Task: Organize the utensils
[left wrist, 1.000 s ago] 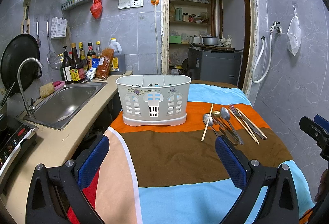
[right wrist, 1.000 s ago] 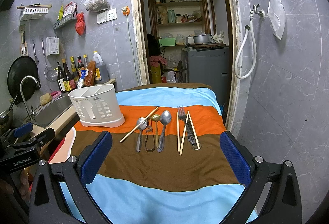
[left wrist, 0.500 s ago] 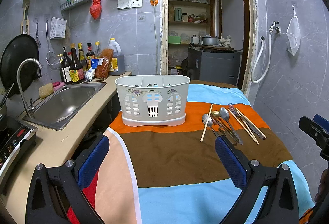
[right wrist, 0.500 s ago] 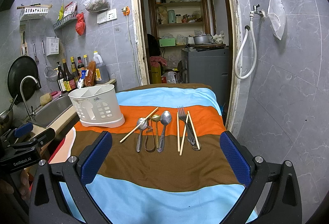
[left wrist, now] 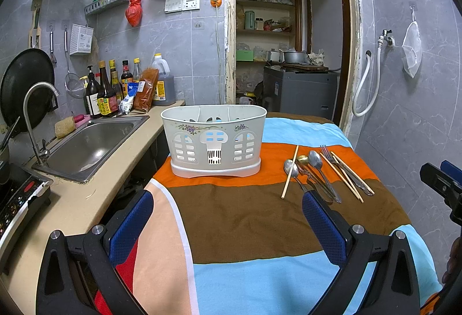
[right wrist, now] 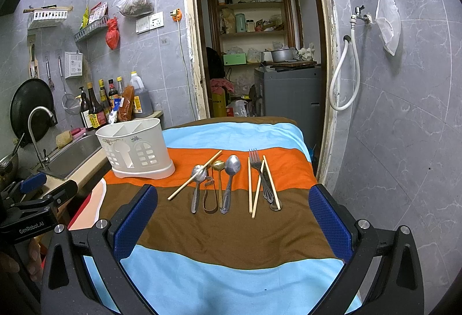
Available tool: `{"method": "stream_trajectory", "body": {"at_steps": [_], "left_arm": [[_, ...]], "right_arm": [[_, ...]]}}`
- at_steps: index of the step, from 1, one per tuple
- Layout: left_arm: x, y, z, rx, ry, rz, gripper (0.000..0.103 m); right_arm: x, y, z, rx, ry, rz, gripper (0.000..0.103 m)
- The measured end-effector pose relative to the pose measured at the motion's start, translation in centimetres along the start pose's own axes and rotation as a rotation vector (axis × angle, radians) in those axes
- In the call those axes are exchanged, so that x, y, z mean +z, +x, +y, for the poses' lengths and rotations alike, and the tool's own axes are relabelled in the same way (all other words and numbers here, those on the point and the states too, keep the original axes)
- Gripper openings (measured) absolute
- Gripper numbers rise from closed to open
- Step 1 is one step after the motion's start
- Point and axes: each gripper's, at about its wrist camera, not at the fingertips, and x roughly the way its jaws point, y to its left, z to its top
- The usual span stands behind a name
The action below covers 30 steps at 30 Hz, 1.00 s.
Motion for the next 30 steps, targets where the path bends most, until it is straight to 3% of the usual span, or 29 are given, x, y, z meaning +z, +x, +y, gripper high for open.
{"method": "stream_trajectory", "body": {"at_steps": [30], "left_arm": [[-0.16, -0.24, 0.13, -0.003, 0.002, 0.001, 0.103]], "right_arm": [[0.14, -0.04, 0.16, -0.002, 0.000, 0.002, 0.102]]}}
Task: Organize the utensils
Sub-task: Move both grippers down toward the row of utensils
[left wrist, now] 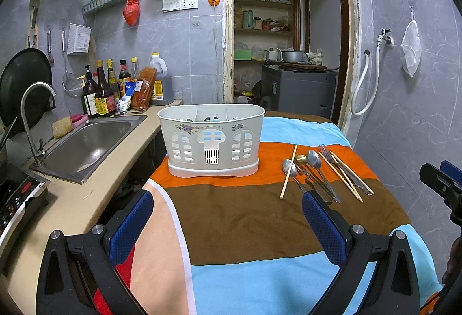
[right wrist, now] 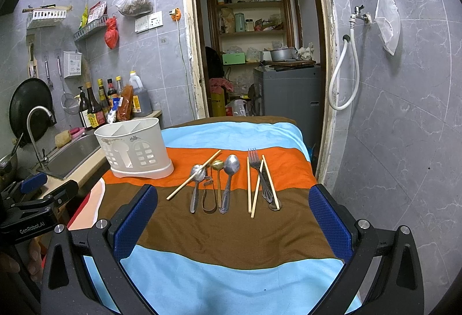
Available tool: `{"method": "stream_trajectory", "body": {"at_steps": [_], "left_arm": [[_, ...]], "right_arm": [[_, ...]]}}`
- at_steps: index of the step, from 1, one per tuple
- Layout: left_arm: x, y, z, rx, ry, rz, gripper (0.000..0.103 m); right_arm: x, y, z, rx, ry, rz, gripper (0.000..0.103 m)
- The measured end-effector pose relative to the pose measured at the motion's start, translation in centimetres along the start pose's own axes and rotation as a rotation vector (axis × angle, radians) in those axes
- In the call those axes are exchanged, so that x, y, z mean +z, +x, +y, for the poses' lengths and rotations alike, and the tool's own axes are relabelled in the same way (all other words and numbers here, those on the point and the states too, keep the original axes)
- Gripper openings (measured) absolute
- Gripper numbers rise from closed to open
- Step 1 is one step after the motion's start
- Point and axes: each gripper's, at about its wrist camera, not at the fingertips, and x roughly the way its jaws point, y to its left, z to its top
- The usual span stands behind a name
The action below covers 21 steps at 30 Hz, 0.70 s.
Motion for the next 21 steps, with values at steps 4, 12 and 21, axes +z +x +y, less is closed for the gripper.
{"method": "stream_trajectory", "body": {"at_steps": [4, 12, 21], "left_arm": [[-0.3, 0.0, -0.8, -0.007, 0.004, 0.000, 0.103], [0.1, 0.9, -0.7, -0.027, 0.011, -0.002, 0.103], [1.3, 1.4, -1.2, -0.068, 0.041, -0.010, 0.103]], "right_arm": [[0.1, -0.2, 0.2, -0.004, 0.001, 0.000, 0.102], [-0.3, 0.0, 0.0, -0.017, 0.007, 0.000, 0.102], [0.2, -0.2, 0.2, -0.032, 0.006, 0.011, 0.102]]}}
